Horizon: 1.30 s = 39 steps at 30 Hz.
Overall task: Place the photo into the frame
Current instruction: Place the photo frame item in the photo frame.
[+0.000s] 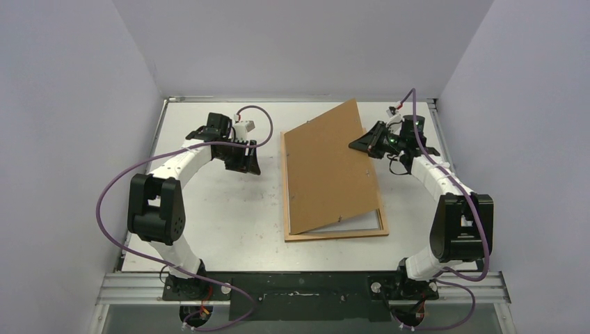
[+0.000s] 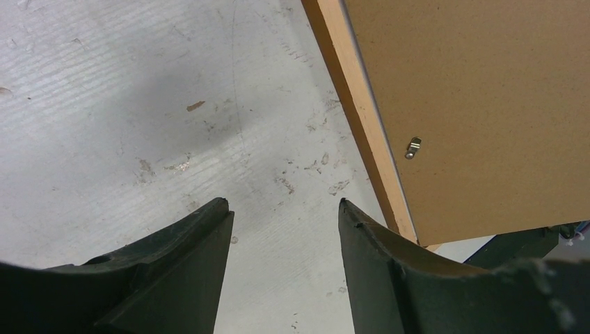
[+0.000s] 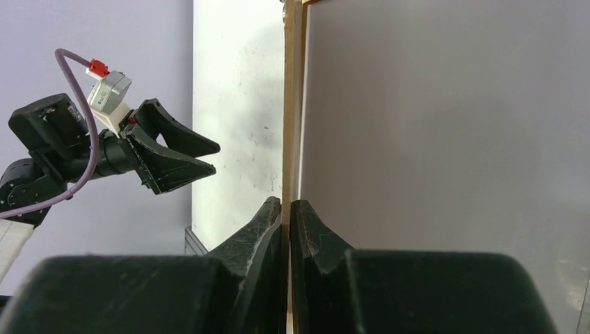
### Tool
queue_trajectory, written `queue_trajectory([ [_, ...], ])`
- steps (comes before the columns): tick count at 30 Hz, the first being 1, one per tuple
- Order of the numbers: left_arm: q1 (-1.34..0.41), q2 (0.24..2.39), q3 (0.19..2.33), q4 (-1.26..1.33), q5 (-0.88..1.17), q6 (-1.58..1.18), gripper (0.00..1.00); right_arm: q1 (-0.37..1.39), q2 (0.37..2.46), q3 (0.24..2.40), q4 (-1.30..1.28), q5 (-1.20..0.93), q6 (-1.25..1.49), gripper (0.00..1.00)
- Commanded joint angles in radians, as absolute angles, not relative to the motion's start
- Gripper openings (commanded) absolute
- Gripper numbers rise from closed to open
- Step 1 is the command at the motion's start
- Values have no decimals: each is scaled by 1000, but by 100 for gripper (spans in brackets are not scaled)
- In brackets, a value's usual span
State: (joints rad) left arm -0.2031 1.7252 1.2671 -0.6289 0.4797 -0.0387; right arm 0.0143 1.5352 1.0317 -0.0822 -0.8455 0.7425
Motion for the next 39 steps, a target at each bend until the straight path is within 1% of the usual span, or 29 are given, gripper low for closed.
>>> queue_trajectory([
  [1, -199, 1675, 1278, -630, 476, -15, 55, 14, 1535, 1036, 34, -891, 778, 5],
  [15, -199, 1677, 1282, -635, 482, -11, 54, 15, 1547, 990, 23, -884, 758, 5],
  [27, -199, 1676, 1284, -640, 485, -7, 54, 12, 1580, 995, 3, -873, 713, 5],
  [39, -199, 1676, 1281, -640, 488, -8, 54, 12, 1587, 974, -100, -805, 610, 5],
])
